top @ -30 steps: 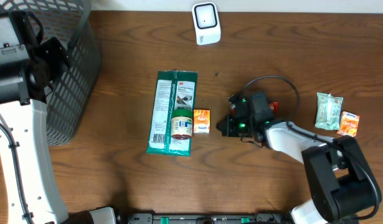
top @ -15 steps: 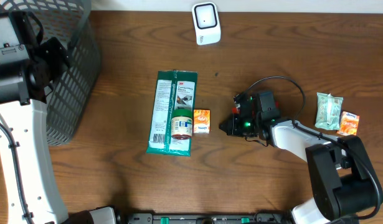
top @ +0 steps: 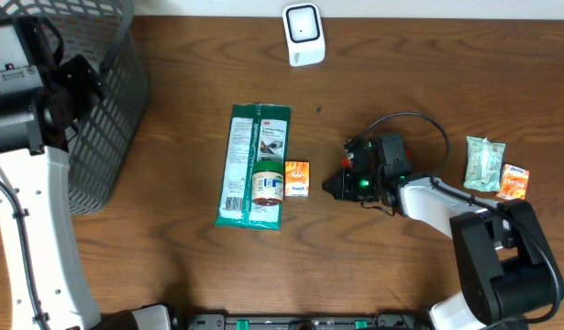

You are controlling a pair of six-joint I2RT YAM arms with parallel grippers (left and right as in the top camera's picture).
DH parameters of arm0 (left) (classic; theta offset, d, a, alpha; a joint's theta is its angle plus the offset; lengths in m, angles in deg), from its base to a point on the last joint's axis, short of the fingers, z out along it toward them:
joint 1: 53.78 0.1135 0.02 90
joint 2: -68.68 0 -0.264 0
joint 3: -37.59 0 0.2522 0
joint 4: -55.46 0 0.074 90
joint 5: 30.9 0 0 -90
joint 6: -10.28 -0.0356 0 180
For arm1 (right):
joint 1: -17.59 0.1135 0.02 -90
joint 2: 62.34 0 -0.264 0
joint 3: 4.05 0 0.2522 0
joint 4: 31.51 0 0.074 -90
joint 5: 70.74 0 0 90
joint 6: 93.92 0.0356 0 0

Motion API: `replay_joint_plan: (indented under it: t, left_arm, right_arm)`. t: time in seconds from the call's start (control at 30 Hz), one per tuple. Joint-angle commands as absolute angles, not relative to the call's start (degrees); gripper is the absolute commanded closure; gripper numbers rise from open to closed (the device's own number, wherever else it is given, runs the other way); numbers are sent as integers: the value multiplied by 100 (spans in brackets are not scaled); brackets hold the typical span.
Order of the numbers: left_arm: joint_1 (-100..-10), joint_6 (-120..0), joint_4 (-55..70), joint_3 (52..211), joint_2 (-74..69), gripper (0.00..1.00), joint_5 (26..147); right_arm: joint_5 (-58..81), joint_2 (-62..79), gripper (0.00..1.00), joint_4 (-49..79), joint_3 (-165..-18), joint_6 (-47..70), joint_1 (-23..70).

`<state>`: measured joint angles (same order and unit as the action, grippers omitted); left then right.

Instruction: Scan the item barcode

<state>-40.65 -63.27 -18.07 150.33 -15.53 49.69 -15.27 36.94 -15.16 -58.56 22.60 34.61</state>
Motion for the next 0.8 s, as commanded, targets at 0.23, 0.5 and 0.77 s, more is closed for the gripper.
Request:
replay_joint_plan:
  t: [0.23, 0.5, 0.77]
  left_arm:
    - [-4035, -6382, -1809, 15068, -1546, 8, 4897]
    - [-4035, -6382, -1809, 15068, -1546, 7, 4897]
    - [-4035, -6382, -1809, 15068, -1546, 8, 4897]
  right_arm:
    - [-1621, 3740, 96, -1501, -5828, 2173, 3417]
    - [-1231, 3740, 97, -1278, -5828, 2171, 3412]
    - [-923, 3740, 97, -1114, -5828, 2173, 3412]
